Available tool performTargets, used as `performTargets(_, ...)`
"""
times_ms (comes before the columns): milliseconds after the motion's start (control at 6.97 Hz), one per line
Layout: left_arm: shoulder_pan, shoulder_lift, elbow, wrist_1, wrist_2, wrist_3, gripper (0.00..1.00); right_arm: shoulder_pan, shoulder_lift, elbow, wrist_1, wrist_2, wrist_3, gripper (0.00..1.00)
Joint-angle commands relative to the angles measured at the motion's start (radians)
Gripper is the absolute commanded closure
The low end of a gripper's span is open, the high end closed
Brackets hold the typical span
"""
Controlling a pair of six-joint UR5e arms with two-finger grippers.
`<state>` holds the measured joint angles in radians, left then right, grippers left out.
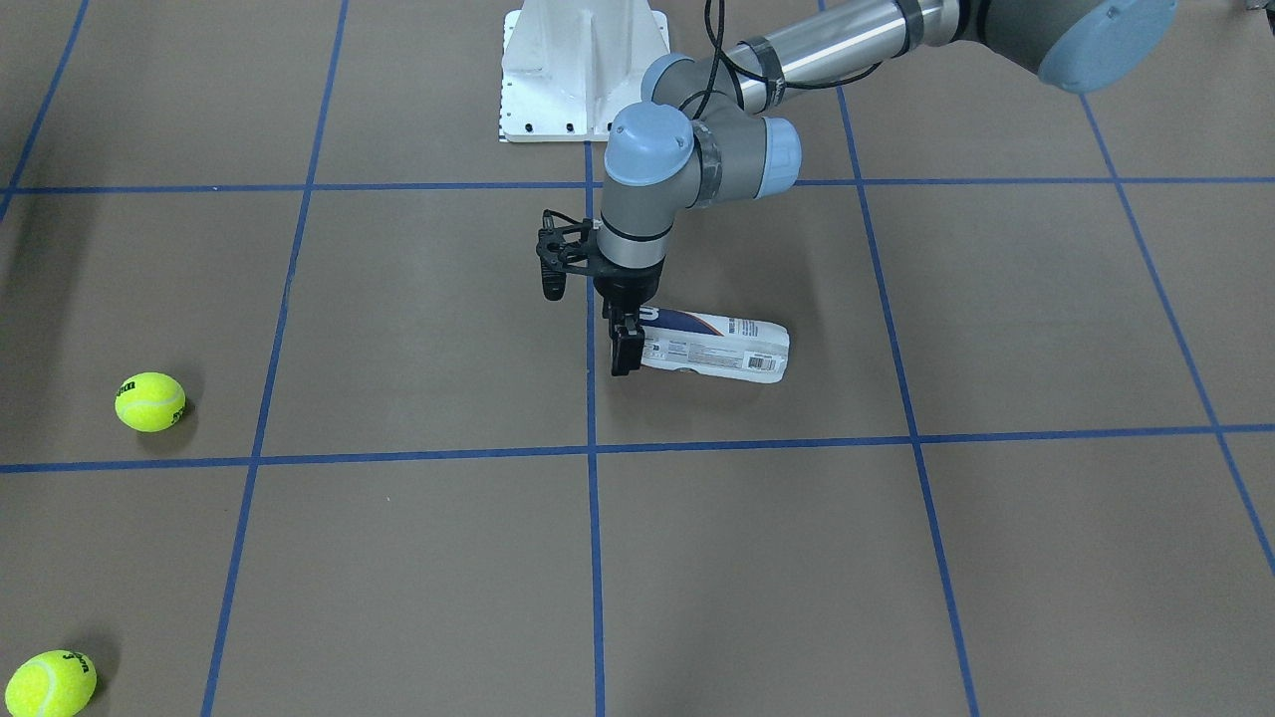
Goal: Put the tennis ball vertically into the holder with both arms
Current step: 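Close the left gripper around the can's open end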
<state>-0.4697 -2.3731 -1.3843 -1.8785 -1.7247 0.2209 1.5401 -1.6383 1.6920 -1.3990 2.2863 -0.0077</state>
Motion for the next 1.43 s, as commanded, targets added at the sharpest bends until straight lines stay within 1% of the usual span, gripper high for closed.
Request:
performTargets(0, 0.0, -0.001, -0.001, -0.001, 0.002, 0.062, 0.03, 0.0, 0.0, 0.0, 0.0, 0.001, 0.0, 0.0)
performTargets(143, -0.004, -0.001, -0.002, 0.002, 0.005, 0.137, 0.04, 0.0, 0.0, 0.0, 0.0, -0.001, 0.0, 0.0)
performTargets(287, -0.007, 0.0, -0.002, 0.004, 0.039, 0.179, 0.07, 0.0, 0.0, 0.001, 0.0, -0.001, 0.0, 0.0)
performTargets(860, -0.004, 0.0, -0.001, 0.002, 0.05, 0.181, 0.07, 0.0, 0.002, 0.002, 0.0, 0.001, 0.0, 0.0)
performTargets(1004, -0.006, 0.0, -0.001, 0.002, 0.051, 0.181, 0.11, 0.0, 0.003, 0.0, 0.0, -0.001, 0.0, 0.0)
performTargets(1291, -0.006, 0.0, -0.001, 0.002, 0.065, 0.186, 0.21, 0.0, 0.005, 0.0, 0.0, -0.001, 0.0, 0.0)
